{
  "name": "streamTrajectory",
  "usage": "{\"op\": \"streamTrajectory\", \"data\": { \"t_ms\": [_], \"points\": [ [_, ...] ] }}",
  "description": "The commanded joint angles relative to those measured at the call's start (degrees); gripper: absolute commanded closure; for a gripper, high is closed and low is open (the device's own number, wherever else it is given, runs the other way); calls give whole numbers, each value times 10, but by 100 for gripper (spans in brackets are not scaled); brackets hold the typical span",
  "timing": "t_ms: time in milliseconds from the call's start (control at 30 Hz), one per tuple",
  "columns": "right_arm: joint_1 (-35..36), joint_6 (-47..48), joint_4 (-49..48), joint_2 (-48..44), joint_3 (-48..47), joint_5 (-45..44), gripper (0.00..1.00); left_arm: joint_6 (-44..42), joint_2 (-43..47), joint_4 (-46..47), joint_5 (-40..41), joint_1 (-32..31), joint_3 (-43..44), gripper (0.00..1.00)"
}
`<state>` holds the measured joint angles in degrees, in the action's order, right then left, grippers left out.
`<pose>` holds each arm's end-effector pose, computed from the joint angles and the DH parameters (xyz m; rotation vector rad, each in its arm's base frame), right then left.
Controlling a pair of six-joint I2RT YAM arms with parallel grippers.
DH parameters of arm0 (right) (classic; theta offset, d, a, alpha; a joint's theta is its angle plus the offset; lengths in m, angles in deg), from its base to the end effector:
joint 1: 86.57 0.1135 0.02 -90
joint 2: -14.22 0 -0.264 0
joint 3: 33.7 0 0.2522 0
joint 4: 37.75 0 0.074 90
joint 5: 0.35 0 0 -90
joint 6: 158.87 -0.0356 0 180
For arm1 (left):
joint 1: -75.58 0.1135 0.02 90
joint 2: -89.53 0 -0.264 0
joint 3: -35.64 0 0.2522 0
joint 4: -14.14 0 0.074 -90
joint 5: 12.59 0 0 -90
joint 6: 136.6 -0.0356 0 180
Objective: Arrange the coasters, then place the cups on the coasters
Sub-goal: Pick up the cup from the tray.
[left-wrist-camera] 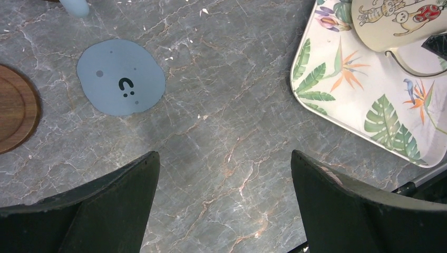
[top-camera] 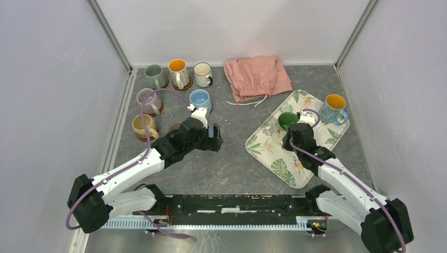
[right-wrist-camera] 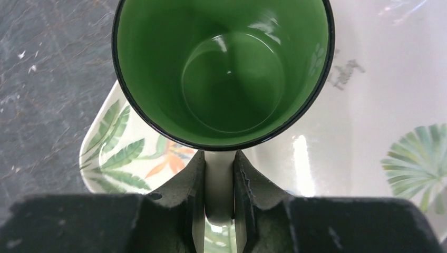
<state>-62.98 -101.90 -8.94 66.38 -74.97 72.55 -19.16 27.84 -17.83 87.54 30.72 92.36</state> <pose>0.1772 0.0660 0.2053 0.3403 2.2090 0.2013 0.1697 -0.1601 0.2585 0.2421 2.2375 -0.5012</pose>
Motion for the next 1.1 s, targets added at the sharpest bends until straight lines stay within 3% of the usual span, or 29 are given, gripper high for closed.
{"op": "streamTrajectory", "data": {
  "t_ms": [0, 167, 600, 1067],
  "points": [
    [60, -59, -16, 4, -29, -10, 85, 22, 13, 23, 1, -2, -6, 0],
    [126, -88, -13, 29, -39, -38, 78, 26, 11, 32, 1, -2, -7, 0],
    [197, -88, -12, 65, -72, -47, 45, 44, -4, 50, -2, -3, -10, 0],
    [236, -64, -57, 86, -98, 15, 31, 81, -36, 64, 27, -25, 2, 0]
  ]
}}
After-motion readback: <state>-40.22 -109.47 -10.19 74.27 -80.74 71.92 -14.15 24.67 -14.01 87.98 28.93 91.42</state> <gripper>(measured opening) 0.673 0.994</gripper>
